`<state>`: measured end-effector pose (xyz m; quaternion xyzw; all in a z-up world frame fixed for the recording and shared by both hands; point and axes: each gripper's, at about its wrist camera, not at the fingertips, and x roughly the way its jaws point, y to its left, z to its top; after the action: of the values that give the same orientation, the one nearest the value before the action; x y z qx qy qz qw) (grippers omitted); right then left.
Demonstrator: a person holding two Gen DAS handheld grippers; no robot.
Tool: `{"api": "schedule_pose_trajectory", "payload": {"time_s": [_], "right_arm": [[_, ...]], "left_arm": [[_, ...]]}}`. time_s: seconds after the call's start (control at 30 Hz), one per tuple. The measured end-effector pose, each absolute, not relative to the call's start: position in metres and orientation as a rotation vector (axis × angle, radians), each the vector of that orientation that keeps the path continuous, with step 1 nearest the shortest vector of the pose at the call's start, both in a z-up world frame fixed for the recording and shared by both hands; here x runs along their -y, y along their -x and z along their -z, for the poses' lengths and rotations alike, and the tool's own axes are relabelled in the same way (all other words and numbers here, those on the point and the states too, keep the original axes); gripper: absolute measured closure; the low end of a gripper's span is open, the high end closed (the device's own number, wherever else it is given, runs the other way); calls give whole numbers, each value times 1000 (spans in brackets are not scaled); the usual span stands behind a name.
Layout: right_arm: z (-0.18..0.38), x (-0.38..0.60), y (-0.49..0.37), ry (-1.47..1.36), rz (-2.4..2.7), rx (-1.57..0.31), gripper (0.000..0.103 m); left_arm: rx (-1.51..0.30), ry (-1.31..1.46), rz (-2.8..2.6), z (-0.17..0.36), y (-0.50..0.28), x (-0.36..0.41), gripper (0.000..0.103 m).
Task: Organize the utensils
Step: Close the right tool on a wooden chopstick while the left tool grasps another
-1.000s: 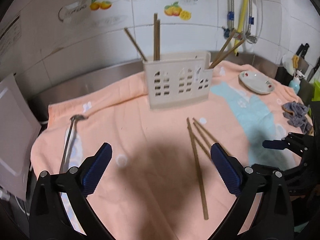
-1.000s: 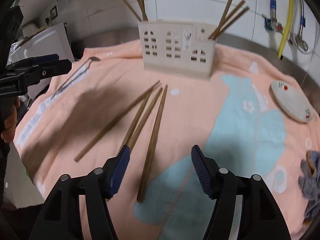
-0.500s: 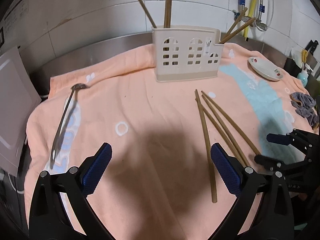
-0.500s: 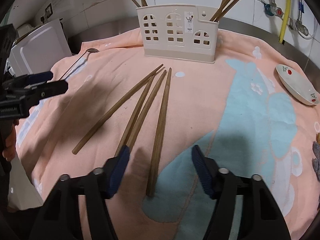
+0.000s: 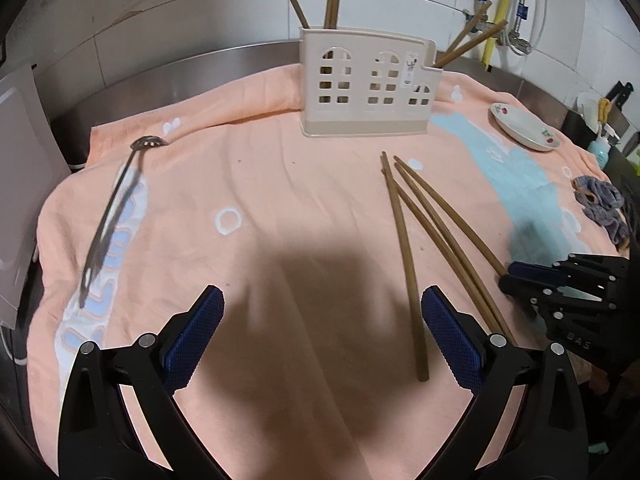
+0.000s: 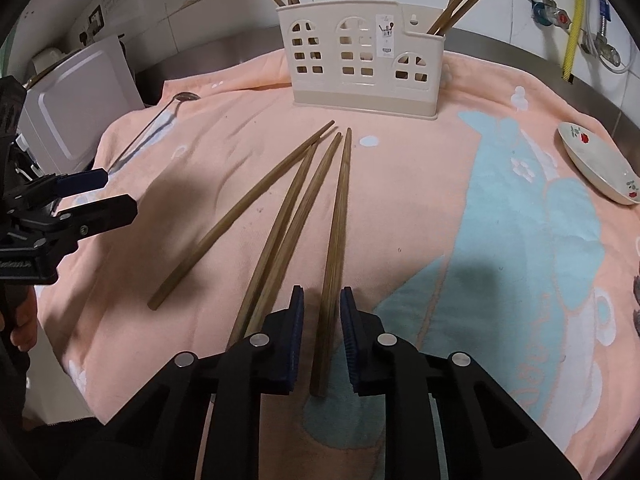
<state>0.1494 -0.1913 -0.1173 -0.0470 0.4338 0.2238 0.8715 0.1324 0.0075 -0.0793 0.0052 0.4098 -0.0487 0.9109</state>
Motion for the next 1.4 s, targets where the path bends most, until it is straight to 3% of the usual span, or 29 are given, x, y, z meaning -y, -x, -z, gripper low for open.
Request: {"api": "schedule_pose_trajectory", "payload": {"time_s": [0.23, 0.3, 0.7, 0.93, 1.07, 1.4], "right_arm": [[120, 193, -148, 107, -453, -898, 94], [120, 194, -148, 103, -452, -895, 94], [111, 211, -144, 76, -438, -865, 95], [109, 213, -144, 68, -444, -855, 95], [110, 215, -144, 63, -449, -857, 95], [112, 215, -145, 59, -456, -858, 95]], "left_arm": [[-860, 13, 163, 90, -127, 5, 8], [-870, 21, 196, 93, -127, 11, 20], [-910, 72, 310, 108, -134, 33, 59], [-938, 70, 315, 114, -139, 38, 67], [-962, 52, 318, 117, -143, 41, 80], [-990, -10, 281, 119, -150, 45, 92]]}}
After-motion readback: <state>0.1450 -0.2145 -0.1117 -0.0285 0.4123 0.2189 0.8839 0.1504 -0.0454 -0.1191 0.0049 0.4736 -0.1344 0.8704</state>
